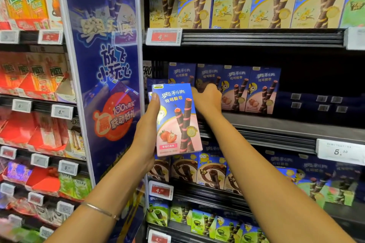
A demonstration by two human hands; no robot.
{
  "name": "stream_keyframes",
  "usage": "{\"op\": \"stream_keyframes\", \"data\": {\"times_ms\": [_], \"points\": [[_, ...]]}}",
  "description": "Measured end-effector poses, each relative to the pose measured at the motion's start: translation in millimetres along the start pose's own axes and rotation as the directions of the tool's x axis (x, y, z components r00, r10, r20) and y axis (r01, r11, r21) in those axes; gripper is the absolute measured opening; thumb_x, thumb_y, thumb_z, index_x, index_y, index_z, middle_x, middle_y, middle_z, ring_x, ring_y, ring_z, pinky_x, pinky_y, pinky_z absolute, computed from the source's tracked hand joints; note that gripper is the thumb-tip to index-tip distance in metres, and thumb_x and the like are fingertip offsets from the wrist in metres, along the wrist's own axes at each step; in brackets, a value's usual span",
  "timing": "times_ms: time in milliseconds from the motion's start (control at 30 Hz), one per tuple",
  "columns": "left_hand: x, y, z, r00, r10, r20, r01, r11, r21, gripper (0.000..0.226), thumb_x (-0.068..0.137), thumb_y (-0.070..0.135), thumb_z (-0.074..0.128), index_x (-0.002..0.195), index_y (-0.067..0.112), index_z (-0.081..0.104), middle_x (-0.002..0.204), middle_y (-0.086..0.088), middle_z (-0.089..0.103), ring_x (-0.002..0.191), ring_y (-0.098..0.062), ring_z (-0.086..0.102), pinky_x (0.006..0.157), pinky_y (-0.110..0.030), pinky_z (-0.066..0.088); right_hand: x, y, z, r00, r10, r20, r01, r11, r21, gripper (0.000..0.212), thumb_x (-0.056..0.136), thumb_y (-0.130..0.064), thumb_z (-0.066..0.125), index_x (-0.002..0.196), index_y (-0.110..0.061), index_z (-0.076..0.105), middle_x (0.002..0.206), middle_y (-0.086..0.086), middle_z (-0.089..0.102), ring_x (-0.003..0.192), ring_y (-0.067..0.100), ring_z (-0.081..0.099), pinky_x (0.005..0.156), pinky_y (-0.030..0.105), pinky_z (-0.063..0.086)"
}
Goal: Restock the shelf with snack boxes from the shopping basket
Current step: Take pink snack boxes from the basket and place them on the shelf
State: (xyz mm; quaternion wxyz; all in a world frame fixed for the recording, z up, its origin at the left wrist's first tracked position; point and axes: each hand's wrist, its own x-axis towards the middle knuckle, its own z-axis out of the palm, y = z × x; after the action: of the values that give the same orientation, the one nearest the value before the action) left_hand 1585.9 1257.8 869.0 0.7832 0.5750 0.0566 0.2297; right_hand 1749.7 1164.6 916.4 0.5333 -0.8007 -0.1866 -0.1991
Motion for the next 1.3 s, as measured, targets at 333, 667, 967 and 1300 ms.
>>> {"op": "stream_keyframes", "data": {"times_ms": [333,667,967,1300], "points": [[4,8,19,0.993,0.107,0.038,-0.105,0.993,-0.057,0.068,0.101,0.065,0.042,0.135,0.013,0.067,0.129,-0.018,0.073,0.122,-0.046,0.066,0.110,-0.069,0.045,-96,-1,-60,0.957,-0.161,0.241,0.045,0.903,0.427,0.046,0.080,-0.070,0.064,0.098,-0.027,0.065,0.102,0.003,0.072,0.095,0.019,0.071,0.073,0.036,0.059],[5,8,38,0.990,0.126,0.067,-0.131,0.989,0.065,0.085,0.078,0.086,0.035,0.129,0.027,0.069,0.125,-0.011,0.076,0.115,-0.040,0.072,0.104,-0.066,0.051,-103,4,-73,0.983,-0.118,0.143,0.055,0.921,0.385,0.035,0.083,-0.041,0.081,0.099,-0.013,0.068,0.090,0.001,0.075,0.080,0.014,0.074,0.072,0.038,0.060],[18,-8,36,0.988,0.125,-0.086,-0.114,0.985,0.127,0.056,0.101,0.067,0.043,0.073,0.031,0.077,0.090,-0.003,0.082,0.072,-0.020,0.079,0.055,-0.031,0.061,-95,6,-94,0.971,-0.061,0.232,-0.067,0.862,0.503,0.026,0.088,-0.025,0.078,0.105,-0.008,0.066,0.093,0.018,0.073,0.083,0.025,0.076,0.065,0.029,0.059],[21,-2,25,0.974,0.152,-0.168,-0.130,0.982,0.139,0.055,0.094,0.062,0.064,0.113,0.010,0.057,0.090,-0.011,0.079,0.067,-0.022,0.077,0.056,-0.037,0.062,-75,13,-114,0.986,-0.019,0.169,-0.074,0.848,0.525,0.025,0.092,-0.023,0.074,0.110,-0.010,0.065,0.088,0.000,0.077,0.079,0.015,0.076,0.060,0.025,0.057]]}}
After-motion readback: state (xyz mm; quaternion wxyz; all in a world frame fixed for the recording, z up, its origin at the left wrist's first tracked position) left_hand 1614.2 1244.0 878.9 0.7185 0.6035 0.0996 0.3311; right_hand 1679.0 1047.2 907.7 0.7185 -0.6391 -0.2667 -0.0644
